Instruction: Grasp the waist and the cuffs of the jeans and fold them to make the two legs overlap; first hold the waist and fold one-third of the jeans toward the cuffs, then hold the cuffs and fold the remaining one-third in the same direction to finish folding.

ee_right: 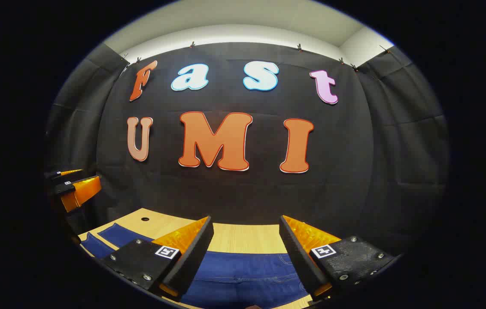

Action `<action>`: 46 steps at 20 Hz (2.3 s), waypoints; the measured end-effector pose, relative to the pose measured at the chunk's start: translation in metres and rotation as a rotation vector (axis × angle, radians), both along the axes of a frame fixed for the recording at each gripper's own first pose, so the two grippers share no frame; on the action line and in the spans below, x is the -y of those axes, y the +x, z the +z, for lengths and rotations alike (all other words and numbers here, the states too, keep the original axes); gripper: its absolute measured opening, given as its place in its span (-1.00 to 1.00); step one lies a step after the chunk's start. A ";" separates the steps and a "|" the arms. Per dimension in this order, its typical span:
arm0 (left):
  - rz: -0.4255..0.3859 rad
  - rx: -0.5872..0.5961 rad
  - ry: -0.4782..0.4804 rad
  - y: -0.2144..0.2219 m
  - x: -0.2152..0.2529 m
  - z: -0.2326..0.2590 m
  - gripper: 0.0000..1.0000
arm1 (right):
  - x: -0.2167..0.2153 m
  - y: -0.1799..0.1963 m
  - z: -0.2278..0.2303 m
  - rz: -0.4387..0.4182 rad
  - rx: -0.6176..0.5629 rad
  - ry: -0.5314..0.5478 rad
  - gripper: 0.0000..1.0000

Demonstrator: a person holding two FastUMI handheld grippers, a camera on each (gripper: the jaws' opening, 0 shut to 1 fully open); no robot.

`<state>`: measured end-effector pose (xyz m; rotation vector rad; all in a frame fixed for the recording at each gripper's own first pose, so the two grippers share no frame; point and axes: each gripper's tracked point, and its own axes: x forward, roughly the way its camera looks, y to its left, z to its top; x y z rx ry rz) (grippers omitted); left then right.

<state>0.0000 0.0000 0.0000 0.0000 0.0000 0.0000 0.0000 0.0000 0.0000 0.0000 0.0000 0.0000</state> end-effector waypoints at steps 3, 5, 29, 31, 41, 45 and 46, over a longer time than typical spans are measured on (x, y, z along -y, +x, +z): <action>0.011 0.010 -0.001 0.006 -0.011 0.004 0.89 | -0.005 0.007 0.003 0.002 0.003 0.004 0.93; 0.010 0.019 0.004 0.010 -0.012 0.004 0.89 | -0.010 0.012 0.004 0.003 0.007 -0.002 0.93; 0.120 -0.050 0.104 0.015 -0.090 -0.038 0.94 | 0.051 0.037 -0.039 -0.099 -0.086 -0.064 0.92; 0.163 -0.118 0.089 0.007 -0.115 -0.060 0.97 | 0.064 0.040 -0.055 -0.128 -0.139 -0.050 0.93; 0.357 -0.458 -0.059 -0.052 -0.231 -0.170 0.96 | 0.087 0.036 -0.146 -0.152 -0.411 0.001 0.94; 0.423 -0.632 -0.227 -0.077 -0.265 -0.226 0.98 | 0.097 0.031 -0.176 -0.157 -0.506 0.028 0.94; 0.437 -0.683 -0.270 -0.086 -0.271 -0.239 0.96 | 0.098 0.029 -0.182 -0.157 -0.531 0.046 0.93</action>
